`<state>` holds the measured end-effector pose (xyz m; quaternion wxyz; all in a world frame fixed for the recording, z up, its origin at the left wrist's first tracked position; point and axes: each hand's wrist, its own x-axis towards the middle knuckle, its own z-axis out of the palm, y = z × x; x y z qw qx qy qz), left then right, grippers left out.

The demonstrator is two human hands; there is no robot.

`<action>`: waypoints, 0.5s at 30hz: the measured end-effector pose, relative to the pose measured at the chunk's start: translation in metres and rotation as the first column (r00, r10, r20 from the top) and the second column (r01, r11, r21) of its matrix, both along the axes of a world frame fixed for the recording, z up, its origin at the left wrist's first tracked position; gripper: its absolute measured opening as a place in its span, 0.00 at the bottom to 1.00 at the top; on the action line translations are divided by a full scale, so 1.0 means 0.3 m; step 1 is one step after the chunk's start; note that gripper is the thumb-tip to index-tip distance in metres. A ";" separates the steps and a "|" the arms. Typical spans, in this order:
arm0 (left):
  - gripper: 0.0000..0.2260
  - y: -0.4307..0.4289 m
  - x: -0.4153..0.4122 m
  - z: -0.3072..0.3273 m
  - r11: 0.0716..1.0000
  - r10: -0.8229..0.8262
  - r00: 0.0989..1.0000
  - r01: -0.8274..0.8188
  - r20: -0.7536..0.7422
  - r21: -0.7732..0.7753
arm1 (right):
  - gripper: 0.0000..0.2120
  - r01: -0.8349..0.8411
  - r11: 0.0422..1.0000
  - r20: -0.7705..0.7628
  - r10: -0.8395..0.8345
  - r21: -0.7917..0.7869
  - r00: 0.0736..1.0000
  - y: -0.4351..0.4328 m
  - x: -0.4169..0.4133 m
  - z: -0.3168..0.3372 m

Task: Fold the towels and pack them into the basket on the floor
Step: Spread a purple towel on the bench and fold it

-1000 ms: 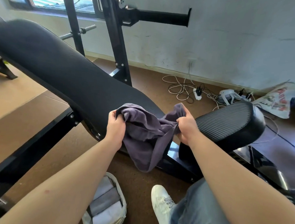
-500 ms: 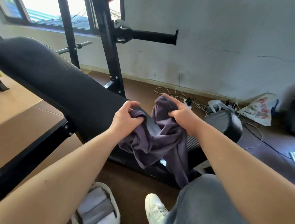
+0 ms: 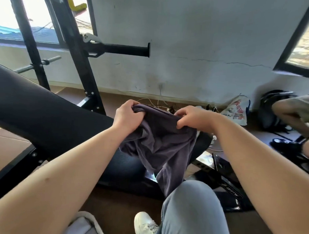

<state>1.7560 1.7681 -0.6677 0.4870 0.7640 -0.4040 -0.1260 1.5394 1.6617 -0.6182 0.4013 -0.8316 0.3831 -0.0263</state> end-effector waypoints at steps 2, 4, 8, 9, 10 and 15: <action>0.09 -0.033 -0.032 0.017 0.998 0.057 0.998 -0.058 -0.038 -0.025 | 0.10 0.016 0.994 0.007 -0.017 0.109 1.000 -0.027 -0.056 0.019; 0.10 -0.060 -0.051 0.035 0.988 0.148 0.983 -0.153 -0.113 -0.036 | 0.10 0.031 0.978 0.047 -0.041 0.205 0.998 -0.058 -0.102 0.019; 0.08 -0.070 -0.027 0.044 0.963 0.265 0.949 -0.269 -0.174 0.002 | 0.15 0.128 0.937 0.219 -0.206 0.326 0.954 -0.105 -0.205 0.010; 0.08 -0.064 -0.018 0.041 0.960 0.279 0.946 -0.280 -0.168 0.018 | 0.15 0.168 0.938 0.238 -0.246 0.303 0.940 -0.111 -0.230 0.014; 0.09 -0.055 -0.013 0.038 0.958 0.285 0.947 -0.282 -0.147 0.040 | 0.14 0.217 0.934 0.257 -0.292 0.282 0.921 -0.119 -0.250 0.018; 0.13 -0.055 -0.056 0.026 0.984 0.177 0.983 -0.176 -0.042 0.036 | 0.07 0.516 0.843 0.401 -0.425 -0.152 0.812 -0.185 -0.271 0.023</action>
